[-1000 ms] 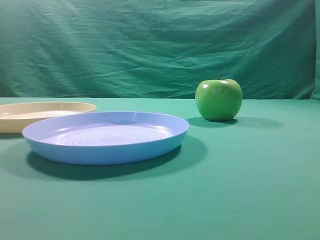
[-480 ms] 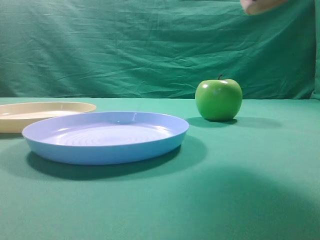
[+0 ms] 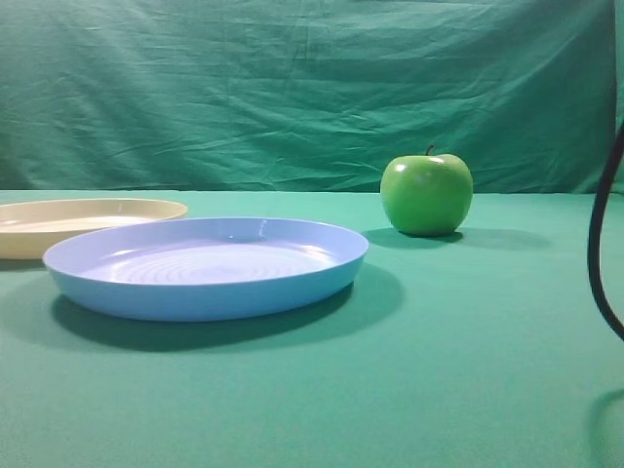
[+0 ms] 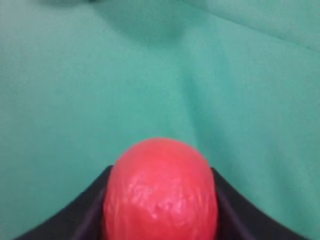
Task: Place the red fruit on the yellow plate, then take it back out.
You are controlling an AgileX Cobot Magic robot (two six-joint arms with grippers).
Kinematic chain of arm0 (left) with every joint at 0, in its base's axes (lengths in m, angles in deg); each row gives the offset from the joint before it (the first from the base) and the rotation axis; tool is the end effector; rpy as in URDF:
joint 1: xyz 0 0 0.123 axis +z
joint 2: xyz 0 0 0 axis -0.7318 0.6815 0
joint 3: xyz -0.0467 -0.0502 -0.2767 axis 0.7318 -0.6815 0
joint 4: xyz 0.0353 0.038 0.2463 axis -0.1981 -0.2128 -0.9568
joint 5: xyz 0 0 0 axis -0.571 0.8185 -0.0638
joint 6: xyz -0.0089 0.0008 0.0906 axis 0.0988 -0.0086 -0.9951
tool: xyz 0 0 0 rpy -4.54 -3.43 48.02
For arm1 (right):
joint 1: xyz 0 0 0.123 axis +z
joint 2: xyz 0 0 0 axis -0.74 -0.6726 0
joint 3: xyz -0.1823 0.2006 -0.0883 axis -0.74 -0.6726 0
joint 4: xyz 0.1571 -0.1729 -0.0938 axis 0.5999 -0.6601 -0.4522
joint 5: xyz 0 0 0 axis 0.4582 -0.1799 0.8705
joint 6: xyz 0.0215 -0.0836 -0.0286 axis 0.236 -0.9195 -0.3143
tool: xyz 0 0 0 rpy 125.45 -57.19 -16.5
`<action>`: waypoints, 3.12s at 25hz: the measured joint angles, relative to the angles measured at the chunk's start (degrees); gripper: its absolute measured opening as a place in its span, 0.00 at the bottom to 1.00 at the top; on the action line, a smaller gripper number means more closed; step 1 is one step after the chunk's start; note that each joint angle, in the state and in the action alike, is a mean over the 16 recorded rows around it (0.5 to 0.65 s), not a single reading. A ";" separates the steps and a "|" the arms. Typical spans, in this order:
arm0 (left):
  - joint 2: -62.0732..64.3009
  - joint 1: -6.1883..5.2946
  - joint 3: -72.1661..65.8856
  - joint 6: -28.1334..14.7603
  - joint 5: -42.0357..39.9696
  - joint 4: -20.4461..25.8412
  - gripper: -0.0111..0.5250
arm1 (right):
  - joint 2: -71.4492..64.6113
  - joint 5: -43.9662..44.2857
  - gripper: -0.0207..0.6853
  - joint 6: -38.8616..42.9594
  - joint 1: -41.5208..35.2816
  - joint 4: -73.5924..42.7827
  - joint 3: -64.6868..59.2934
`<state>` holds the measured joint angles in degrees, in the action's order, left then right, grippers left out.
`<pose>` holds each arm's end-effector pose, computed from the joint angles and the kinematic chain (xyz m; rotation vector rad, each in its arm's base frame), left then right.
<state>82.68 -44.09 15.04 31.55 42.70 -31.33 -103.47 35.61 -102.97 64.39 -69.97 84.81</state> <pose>0.0509 0.0135 0.1775 -0.1516 1.8320 0.1297 0.2121 0.0653 0.1699 -0.5833 2.4467 0.0729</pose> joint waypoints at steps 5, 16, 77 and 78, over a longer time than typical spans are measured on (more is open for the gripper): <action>0.00 0.00 0.00 0.00 0.00 0.00 0.02 | -1.57 -1.95 0.80 -0.13 -0.27 0.00 1.18; 0.00 0.00 0.00 0.00 0.00 0.00 0.02 | 4.50 14.79 0.67 -0.24 -0.98 0.09 12.35; 0.00 0.00 0.00 0.00 0.00 0.00 0.02 | 76.97 14.56 0.03 0.55 -13.95 2.86 -19.11; 0.00 0.00 0.00 0.00 0.00 0.00 0.02 | 77.42 13.93 0.03 0.76 -14.03 2.69 -20.42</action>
<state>82.68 -44.09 15.04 31.55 42.70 -31.33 -26.05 49.55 -102.21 50.36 -67.28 64.38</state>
